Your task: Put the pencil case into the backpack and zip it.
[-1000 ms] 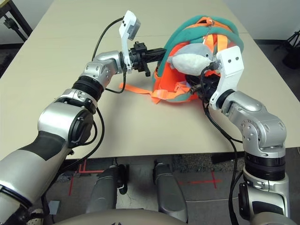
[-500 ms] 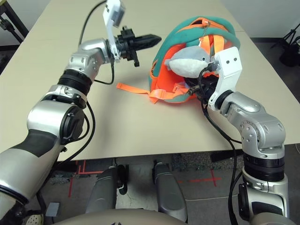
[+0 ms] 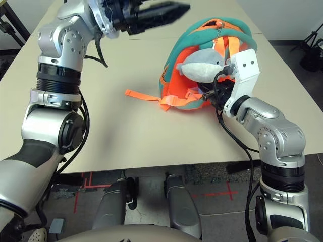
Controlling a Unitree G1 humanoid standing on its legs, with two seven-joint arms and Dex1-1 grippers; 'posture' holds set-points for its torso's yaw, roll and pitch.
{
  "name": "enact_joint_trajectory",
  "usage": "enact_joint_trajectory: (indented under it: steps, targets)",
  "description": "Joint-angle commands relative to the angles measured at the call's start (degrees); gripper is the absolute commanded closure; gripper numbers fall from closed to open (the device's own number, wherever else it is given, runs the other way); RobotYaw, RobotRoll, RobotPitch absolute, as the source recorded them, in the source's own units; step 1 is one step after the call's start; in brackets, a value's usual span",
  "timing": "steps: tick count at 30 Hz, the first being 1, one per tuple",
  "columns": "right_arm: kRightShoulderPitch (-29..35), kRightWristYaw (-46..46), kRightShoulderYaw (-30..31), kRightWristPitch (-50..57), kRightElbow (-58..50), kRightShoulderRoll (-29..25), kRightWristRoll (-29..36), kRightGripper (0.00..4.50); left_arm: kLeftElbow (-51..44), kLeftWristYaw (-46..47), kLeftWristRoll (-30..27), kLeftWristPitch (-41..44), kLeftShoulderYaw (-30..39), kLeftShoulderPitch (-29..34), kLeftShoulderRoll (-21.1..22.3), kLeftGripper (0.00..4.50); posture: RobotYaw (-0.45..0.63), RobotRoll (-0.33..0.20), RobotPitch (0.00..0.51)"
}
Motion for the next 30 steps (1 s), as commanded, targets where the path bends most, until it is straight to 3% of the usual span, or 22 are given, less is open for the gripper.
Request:
enact_joint_trajectory:
  steps: [1,10,20,30]
  targets:
    - [0.72,0.15,1.30,0.93,1.39,0.18,-0.65,4.14,-2.74,-1.44,1.09,-0.38,-3.79,1.35,0.66,0.00,-0.22,0.000,0.151]
    - [0.41,-0.04,1.31,0.95,1.37,0.90,-1.06,4.14,6.94,2.65,10.66,-11.88,-10.71,0.88,-2.43,0.00,-0.23,0.000,0.149]
    - [1.26,-0.30,0.91,0.71,0.94,1.22,-1.12,4.14,18.05,5.92,17.97,-21.13,-12.73,-0.66,-5.43,0.00,-0.25,0.000,0.149]
    - [1.40,-0.32,0.95,0.20,1.11,1.21,-1.14,4.14,23.28,8.84,20.26,-24.49,-11.17,-1.79,-6.84,0.00,-0.24,0.000,0.149]
